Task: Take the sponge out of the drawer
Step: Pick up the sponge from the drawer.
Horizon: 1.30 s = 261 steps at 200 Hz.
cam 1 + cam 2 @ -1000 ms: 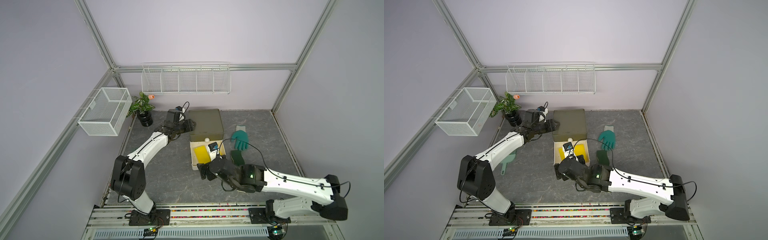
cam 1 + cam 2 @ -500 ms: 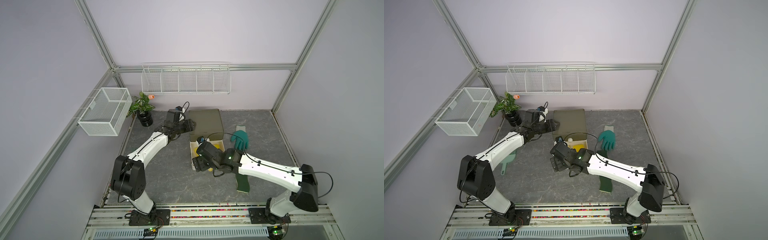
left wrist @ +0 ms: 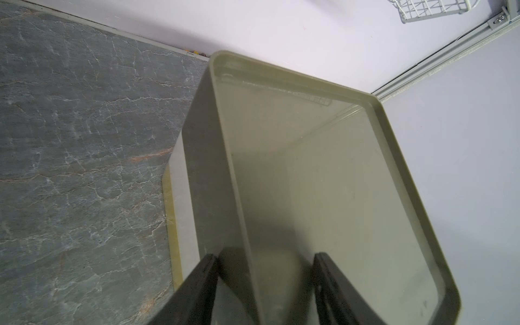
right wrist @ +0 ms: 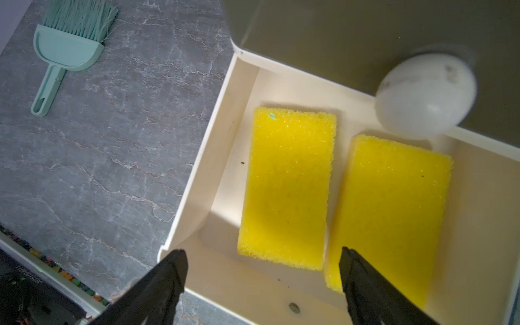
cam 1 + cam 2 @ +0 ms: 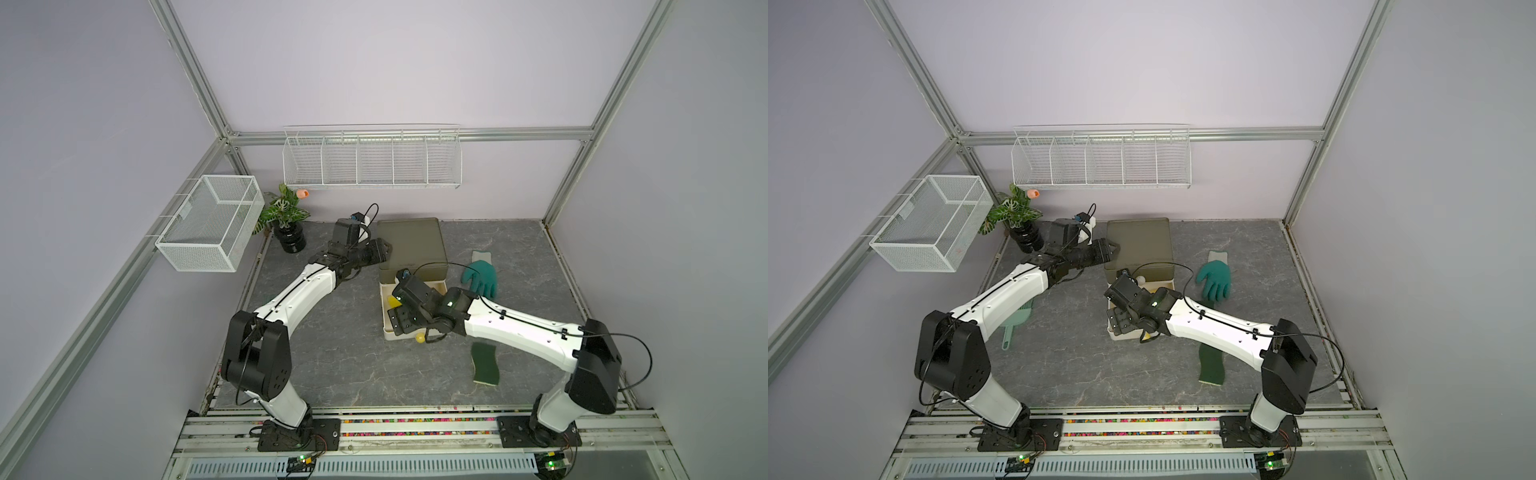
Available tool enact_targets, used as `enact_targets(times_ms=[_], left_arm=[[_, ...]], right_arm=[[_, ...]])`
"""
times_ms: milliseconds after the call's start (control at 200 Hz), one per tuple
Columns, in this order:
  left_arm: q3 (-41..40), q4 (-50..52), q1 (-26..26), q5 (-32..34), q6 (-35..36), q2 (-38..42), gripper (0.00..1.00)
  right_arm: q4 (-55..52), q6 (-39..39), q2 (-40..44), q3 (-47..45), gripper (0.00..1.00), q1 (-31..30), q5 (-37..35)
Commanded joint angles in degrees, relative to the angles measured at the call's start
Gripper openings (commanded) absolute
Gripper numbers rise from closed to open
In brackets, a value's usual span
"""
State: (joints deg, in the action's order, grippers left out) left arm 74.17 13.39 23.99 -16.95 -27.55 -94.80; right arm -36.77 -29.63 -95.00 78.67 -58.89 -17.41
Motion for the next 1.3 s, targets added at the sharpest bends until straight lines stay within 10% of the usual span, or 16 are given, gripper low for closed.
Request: enact_targets(times_ms=[0,1300], left_arm=[[-0.26,5.8,1.04,-2.65,1.69,-3.41,0.58],[0.2,6.21,1.06,-2.81,2.05,-3.61,0.57]], right_arm=[[0.48,1.61,-2.47,1.06,0.9,0.67,1.58],[-0.22,0.11,-11.8,6.77,0.89,3.52,-0.61]])
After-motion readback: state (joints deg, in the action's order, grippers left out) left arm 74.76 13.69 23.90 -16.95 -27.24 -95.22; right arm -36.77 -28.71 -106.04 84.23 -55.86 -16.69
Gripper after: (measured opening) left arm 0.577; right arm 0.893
